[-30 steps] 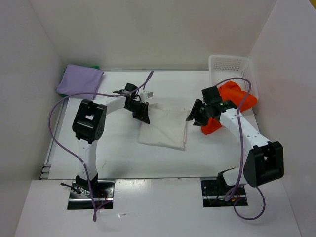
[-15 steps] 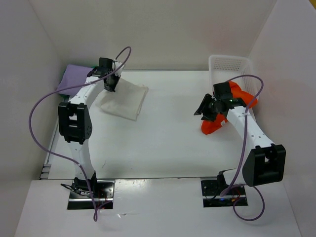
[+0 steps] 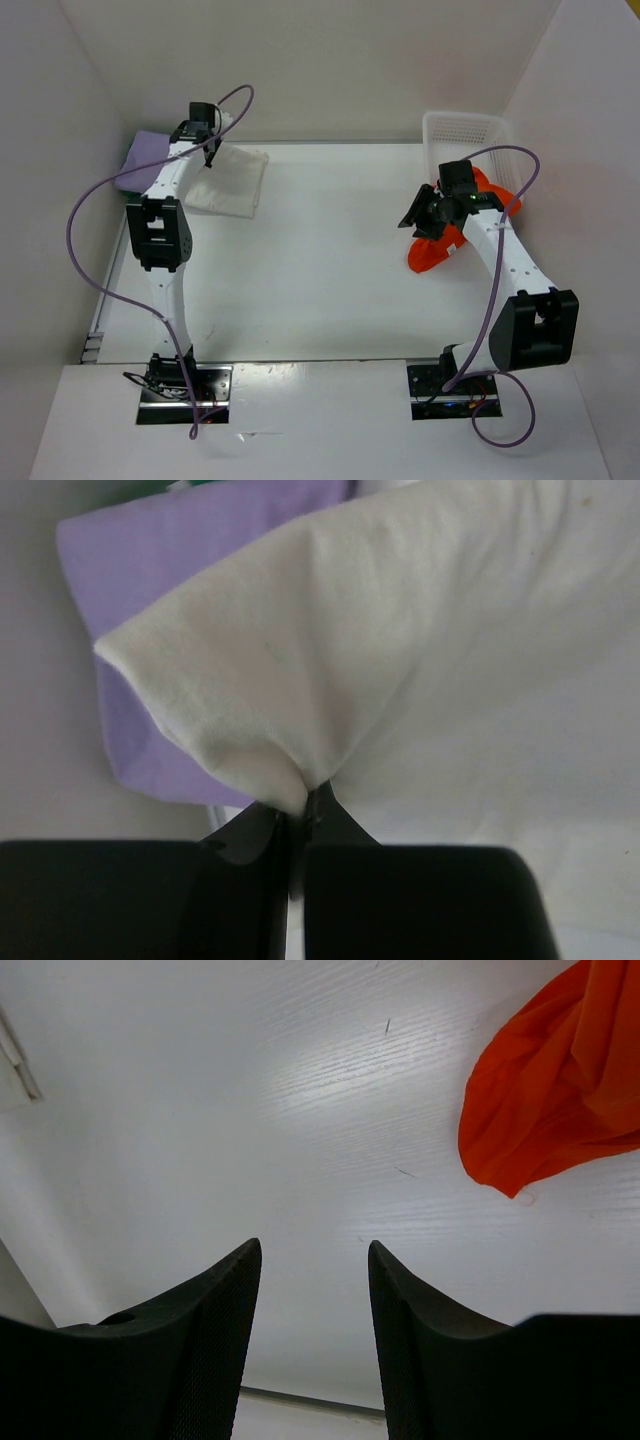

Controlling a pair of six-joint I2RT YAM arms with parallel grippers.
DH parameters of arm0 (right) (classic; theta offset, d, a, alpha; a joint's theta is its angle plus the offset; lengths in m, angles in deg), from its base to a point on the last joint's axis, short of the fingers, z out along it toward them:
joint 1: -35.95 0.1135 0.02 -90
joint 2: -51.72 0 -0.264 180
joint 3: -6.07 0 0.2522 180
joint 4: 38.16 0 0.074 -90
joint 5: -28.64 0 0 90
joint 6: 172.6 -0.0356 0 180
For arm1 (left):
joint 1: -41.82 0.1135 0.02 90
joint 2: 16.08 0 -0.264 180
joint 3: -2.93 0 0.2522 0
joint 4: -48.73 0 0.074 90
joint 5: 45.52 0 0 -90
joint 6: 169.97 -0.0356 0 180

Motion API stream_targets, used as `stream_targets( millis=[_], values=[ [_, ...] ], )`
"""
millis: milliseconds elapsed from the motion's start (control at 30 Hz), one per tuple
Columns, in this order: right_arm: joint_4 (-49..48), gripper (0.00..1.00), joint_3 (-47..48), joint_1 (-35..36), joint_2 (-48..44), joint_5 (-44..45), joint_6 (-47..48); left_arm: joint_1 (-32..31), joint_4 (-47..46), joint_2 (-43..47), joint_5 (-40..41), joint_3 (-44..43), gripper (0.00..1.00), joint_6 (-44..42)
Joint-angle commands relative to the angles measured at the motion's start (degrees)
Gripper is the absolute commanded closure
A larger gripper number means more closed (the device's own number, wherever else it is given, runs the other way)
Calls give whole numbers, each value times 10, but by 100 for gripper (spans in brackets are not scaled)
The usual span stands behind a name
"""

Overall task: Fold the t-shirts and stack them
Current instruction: Put the neatly folded tshirt into the corner of the board with the left arm

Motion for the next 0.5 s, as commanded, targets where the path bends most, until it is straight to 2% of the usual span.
stream_targets(
  millis=[0, 300, 467],
  values=[
    [15, 47, 25, -5, 0, 3, 12, 36, -15, -3, 51, -71, 100, -35],
    [15, 47, 19, -5, 0, 3, 12, 82, -1, -14, 36, -148, 100, -48],
    [20, 47, 19, -5, 5, 3, 12, 106, 43, -73, 36, -221, 100, -49]
  ],
)
